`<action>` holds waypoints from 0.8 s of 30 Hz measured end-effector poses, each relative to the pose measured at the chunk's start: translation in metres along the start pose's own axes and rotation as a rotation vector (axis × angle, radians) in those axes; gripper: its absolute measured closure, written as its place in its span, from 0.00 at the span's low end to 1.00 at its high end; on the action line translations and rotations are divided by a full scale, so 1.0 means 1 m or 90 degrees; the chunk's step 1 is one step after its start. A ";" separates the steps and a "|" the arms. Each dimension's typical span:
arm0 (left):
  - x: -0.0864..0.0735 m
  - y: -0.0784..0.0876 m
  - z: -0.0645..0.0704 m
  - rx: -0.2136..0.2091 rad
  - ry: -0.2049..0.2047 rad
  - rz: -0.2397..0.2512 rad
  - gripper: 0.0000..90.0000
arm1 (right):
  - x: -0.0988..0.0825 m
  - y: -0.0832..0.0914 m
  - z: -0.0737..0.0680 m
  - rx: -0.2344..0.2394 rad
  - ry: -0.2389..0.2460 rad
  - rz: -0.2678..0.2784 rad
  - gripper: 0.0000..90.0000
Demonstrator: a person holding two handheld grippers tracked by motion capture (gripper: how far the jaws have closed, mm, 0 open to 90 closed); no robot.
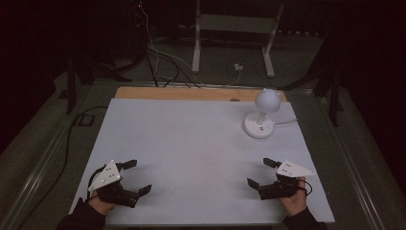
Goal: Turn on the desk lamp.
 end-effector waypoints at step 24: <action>0.002 -0.008 -0.001 -0.026 -0.012 -0.005 0.00 | -0.005 0.000 -0.016 -0.037 0.062 -0.053 0.00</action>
Point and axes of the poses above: each handheld gripper's, and its own axes: y roughly backward along the jaws, x roughly out of its top, z roughly to its right, the point moved 1 cm from there along -y, roughly forward along the jaws, and after that the axes turned 15 degrees about -x, right-handed, at the moved point
